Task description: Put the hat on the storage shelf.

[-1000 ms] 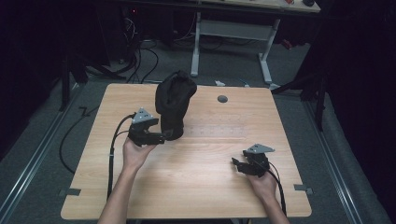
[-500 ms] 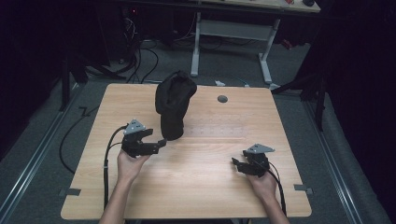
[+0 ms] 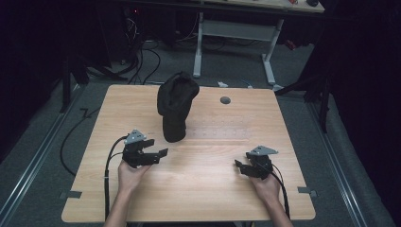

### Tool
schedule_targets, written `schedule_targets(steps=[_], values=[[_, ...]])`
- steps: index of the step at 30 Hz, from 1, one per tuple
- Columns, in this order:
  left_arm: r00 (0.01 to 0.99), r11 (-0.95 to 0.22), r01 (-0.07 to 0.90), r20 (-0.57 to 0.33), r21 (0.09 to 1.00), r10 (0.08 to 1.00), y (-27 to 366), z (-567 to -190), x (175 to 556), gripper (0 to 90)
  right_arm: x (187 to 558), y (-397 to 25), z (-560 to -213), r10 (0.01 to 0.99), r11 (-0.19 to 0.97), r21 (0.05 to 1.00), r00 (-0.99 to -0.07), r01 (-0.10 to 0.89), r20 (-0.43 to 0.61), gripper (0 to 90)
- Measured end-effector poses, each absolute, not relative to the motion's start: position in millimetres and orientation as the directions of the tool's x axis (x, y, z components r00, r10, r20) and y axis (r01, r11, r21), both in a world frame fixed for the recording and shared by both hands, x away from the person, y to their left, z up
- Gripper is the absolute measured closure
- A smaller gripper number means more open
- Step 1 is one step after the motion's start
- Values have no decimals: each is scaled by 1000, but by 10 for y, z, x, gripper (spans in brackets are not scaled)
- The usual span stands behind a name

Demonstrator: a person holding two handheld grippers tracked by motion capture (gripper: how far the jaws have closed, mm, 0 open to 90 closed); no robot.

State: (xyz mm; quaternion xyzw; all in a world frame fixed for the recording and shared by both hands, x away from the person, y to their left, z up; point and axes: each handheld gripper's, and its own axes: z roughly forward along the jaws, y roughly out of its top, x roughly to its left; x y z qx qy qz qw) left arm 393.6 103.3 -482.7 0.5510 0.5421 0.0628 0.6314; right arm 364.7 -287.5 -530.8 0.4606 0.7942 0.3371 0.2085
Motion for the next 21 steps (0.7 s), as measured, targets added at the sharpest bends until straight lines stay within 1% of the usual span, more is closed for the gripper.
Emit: schedule_targets(steps=[15, 21], values=[[359, 401, 513, -614, 759, 703, 1081, -4998, 3837, 262, 3647, -2874, -5308, 872, 348, 727, -489, 591, -21, 392], [319, 361, 503, -556, 786, 767, 1071, -5156, 3832, 261, 3647, -2874, -5307, 873, 349, 727, -488, 592, -21, 391]])
